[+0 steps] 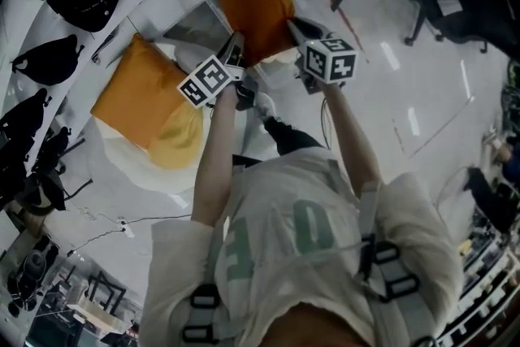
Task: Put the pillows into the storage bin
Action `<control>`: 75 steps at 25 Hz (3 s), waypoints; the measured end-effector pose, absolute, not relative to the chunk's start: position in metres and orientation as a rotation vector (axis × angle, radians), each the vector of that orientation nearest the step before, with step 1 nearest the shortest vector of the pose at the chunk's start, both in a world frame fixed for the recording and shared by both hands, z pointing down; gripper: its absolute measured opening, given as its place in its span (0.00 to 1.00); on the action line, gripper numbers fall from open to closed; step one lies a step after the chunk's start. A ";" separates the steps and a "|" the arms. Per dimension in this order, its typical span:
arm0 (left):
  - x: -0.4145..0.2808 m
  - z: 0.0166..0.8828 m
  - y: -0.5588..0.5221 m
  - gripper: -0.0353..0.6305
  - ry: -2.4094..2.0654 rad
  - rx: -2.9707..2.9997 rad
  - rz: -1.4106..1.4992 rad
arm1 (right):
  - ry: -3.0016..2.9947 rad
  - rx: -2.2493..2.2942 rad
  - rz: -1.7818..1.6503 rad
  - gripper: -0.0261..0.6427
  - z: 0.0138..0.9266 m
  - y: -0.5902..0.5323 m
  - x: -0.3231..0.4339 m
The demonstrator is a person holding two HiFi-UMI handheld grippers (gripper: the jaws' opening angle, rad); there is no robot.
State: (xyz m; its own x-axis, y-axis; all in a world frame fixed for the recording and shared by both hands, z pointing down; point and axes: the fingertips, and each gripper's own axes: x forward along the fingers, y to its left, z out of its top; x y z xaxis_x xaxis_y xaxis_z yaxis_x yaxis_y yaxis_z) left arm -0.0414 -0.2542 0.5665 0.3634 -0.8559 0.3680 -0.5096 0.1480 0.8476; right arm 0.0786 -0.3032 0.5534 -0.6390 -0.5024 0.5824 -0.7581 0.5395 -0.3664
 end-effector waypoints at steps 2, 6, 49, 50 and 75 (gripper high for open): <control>-0.038 0.564 -0.258 0.09 -1.323 1.533 -0.361 | -2.378 1.055 0.833 0.09 0.552 -0.306 0.083; -0.045 0.577 -0.270 0.32 -1.512 1.572 -0.132 | -2.326 1.279 0.650 0.33 0.554 -0.331 0.100; -0.473 0.834 0.164 0.45 -2.026 1.079 0.173 | -2.341 0.395 0.261 0.45 0.803 -0.042 -0.278; -0.496 0.860 0.184 0.44 -2.038 1.041 0.182 | -2.333 0.392 0.282 0.45 0.828 -0.034 -0.292; -0.523 0.933 0.267 0.07 -1.935 0.784 -0.125 | -2.092 0.509 0.436 0.06 0.898 -0.022 -0.314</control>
State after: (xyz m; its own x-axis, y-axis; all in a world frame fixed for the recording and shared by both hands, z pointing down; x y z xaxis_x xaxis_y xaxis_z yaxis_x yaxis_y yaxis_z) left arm -0.5231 0.2667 0.9333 -0.2873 -0.5716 0.7686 -0.4676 0.7840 0.4083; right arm -0.3143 -0.0223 0.8984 -0.5010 -0.1891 0.8445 -0.5104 0.8527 -0.1119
